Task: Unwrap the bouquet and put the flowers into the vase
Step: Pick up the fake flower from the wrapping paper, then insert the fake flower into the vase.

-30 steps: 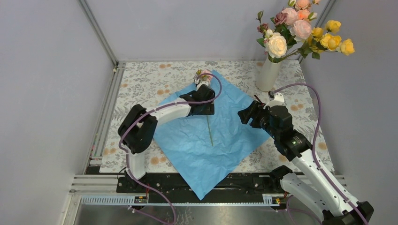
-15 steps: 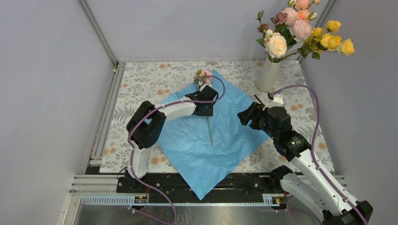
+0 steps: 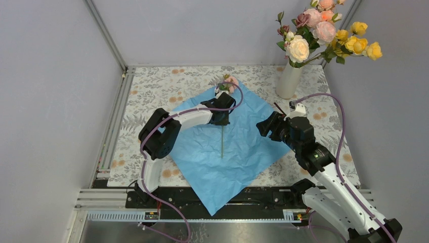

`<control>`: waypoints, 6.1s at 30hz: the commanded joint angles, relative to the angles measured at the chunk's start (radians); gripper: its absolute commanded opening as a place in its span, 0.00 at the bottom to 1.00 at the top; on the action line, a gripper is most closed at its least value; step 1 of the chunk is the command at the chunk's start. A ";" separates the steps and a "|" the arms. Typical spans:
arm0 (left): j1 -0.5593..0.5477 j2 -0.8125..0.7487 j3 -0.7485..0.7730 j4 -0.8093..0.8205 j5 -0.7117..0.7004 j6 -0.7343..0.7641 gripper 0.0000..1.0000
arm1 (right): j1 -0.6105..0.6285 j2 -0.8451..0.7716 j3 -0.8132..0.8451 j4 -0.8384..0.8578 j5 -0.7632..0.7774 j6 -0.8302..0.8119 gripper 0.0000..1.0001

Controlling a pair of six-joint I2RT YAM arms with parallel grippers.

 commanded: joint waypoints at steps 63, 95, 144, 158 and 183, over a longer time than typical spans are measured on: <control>-0.227 -1.031 -0.737 0.836 0.500 -0.218 0.00 | 0.132 0.113 -0.070 0.803 -0.520 0.349 0.41; -0.096 -1.133 -0.656 0.379 0.387 -0.083 0.95 | 0.132 -0.100 -0.042 0.287 -0.036 -0.029 0.00; 0.526 -1.215 -0.523 -0.171 0.131 0.323 0.99 | -0.388 0.537 0.489 1.159 0.417 -0.813 0.00; 0.570 -1.187 -0.524 -0.169 0.147 0.320 0.99 | -0.446 0.763 0.685 1.185 0.350 -0.778 0.00; 0.592 -1.177 -0.524 -0.168 0.162 0.323 0.99 | -0.455 0.915 0.602 1.200 0.350 -0.715 0.00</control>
